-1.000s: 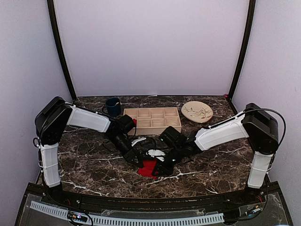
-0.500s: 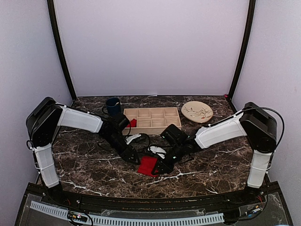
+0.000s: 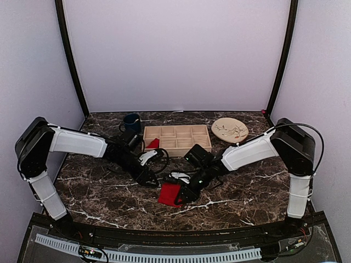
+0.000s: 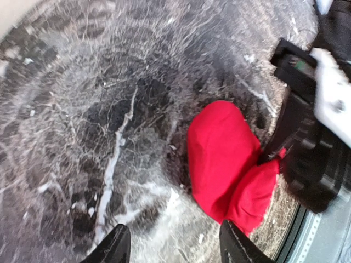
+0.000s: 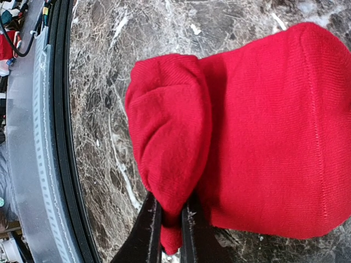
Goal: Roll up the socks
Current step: Roll the sock at the center of the board.
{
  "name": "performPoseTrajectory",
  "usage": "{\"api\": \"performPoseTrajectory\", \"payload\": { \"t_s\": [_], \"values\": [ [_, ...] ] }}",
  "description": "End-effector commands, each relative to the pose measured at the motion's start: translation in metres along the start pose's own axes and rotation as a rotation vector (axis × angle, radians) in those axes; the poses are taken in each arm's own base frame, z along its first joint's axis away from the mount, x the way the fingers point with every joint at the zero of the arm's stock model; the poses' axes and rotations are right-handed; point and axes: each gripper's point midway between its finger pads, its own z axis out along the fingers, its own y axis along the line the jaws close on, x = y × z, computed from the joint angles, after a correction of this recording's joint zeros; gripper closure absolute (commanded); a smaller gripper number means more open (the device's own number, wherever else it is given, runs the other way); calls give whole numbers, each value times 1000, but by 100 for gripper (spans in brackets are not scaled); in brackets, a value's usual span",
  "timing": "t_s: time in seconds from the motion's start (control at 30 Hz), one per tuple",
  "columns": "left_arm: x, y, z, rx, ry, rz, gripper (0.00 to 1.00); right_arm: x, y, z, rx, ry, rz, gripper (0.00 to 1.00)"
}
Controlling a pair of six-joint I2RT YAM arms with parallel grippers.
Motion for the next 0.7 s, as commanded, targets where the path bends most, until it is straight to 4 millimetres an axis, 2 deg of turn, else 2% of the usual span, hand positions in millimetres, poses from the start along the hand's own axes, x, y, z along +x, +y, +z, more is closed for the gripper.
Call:
{"api": "performPoseTrajectory", "payload": {
  "t_s": [0.0,0.07,0.23,0.47,0.67],
  "values": [
    [-19,-7,-25,-32,-143,48,43,4,-2,1,-37,28,50,94],
    [-20,-13,-32,-34,-179,78,43,7,-2,2,-50,46,70,94],
    [-14,-35,-44,-33,-203,174,42,-5,0,1,-103,41,104,94],
    [11,-66,-25,-29,-88,310,40,-4,2,5,-178,69,160,94],
    [26,-72,-7,-43,8,374,40,-7,4,3,-220,66,184,94]
  ]
}}
